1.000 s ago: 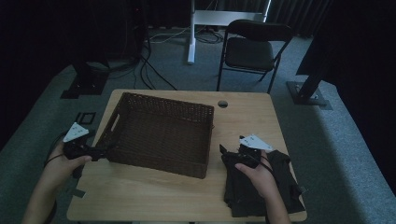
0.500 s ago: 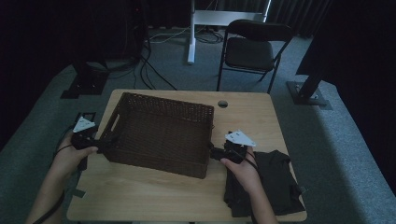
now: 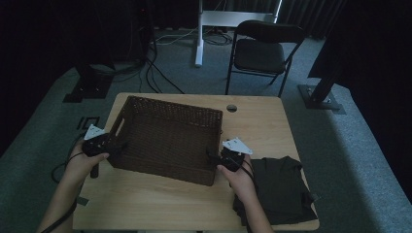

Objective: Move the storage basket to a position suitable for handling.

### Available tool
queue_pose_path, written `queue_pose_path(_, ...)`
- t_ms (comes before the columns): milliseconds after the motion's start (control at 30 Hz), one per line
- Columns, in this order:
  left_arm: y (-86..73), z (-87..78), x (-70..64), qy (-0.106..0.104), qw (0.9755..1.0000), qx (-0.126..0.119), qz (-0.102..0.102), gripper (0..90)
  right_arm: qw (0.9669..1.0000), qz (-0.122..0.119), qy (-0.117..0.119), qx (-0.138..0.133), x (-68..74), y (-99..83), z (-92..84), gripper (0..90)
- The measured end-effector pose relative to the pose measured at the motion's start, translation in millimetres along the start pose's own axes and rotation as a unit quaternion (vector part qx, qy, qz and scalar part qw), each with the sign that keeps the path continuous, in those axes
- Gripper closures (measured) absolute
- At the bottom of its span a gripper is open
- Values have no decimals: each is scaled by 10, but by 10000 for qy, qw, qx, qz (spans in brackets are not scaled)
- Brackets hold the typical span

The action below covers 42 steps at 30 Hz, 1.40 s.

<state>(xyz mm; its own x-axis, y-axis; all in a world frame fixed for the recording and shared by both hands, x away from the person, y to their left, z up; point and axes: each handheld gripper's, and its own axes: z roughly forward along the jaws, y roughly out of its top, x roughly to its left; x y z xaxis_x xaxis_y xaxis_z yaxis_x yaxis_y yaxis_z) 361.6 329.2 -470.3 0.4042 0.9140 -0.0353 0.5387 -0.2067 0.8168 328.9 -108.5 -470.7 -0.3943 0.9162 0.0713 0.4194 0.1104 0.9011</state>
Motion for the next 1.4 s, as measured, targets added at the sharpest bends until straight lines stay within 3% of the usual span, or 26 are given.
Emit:
queue_pose_path(133,-21,-12,11,23,9996,-50,-263,233,9998,-63,-52,198,30,1,28,327)
queue_pose_path(267,-54,-32,33,130,9989,-111,-437,389,9994,-5,-10,333,34,-38,73,399)
queue_pose_path(333,-64,-34,42,186,9989,-154,-413,446,9984,296,212,422,11,-69,88,430)
queue_pose_path(433,-65,-40,20,289,9984,-150,-462,464,9986,266,189,409,29,-71,77,490)
queue_pose_path(700,-102,-73,-49,460,9966,-216,-649,496,9988,5,-162,454,91,-41,68,579)
queue_pose_path(1000,-126,-120,-135,559,9953,-159,-770,502,9988,69,-90,480,7,-6,102,613)
queue_pose_path(1400,-159,-173,-294,868,9913,-113,-981,517,9978,-193,-62,628,-83,73,165,654)
